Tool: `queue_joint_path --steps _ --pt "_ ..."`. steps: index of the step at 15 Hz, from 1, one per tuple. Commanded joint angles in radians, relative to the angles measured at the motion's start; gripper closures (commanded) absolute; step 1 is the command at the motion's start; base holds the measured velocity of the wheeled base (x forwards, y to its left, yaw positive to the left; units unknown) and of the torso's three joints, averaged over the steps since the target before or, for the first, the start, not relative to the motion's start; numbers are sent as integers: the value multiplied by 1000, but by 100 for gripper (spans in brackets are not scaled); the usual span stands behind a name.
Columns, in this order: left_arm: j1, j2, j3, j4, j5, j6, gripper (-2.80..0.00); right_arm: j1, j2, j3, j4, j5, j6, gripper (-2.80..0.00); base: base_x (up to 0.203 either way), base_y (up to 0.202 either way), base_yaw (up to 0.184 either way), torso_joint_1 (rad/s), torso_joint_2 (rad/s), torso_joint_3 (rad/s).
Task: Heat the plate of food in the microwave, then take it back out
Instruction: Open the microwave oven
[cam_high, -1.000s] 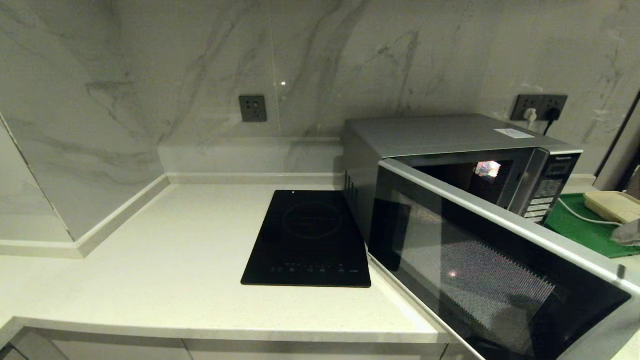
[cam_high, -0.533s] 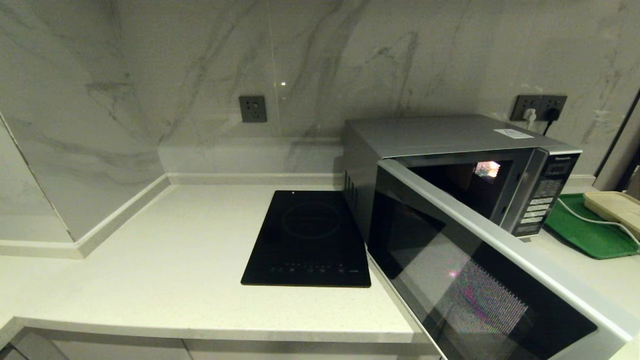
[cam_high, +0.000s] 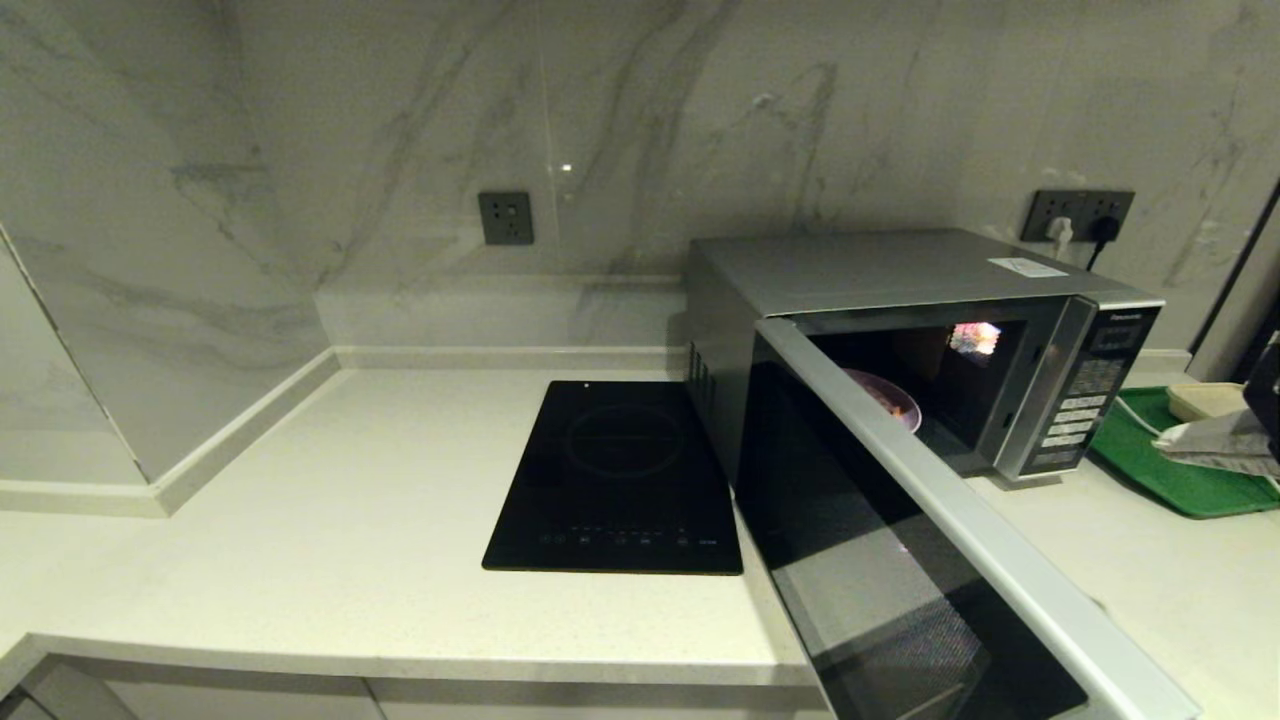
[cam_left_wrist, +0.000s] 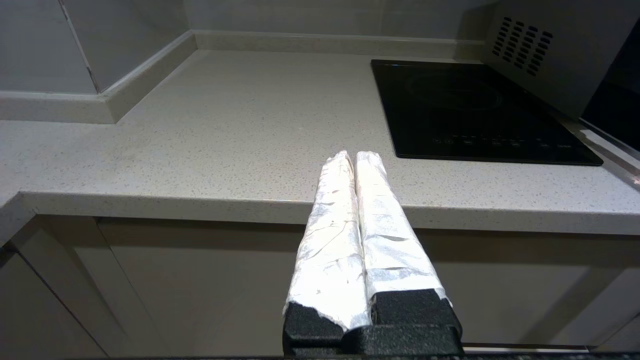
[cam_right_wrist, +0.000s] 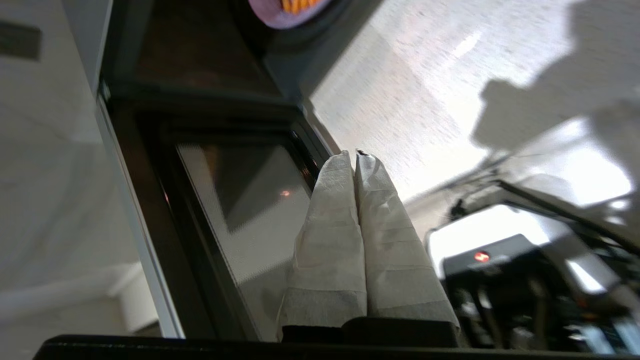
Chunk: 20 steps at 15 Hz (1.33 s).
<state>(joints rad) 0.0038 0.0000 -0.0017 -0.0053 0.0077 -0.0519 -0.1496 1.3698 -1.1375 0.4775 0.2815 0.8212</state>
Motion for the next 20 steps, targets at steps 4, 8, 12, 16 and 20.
queue_joint_path --steps 4,8,12,16,20 --pt "-1 -1 0 -1 0 0 0 0 289 -7 -207 37 55 -280 0 0 0 0 0 0" --pt "1 -2 0 -1 0 0 0 1 464 -45 -336 91 57 -280 0 0 0 0 0 0" --pt "1 -1 0 -1 0 0 0 11 567 -129 -351 94 40 -280 0 0 0 0 0 0" --pt "0 0 0 -1 0 0 0 55 610 -279 -208 -5 -28 -280 0 0 0 0 0 0" --pt "1 -1 0 -1 0 0 0 123 702 -459 -38 -170 -60 -280 0 0 0 0 0 0"
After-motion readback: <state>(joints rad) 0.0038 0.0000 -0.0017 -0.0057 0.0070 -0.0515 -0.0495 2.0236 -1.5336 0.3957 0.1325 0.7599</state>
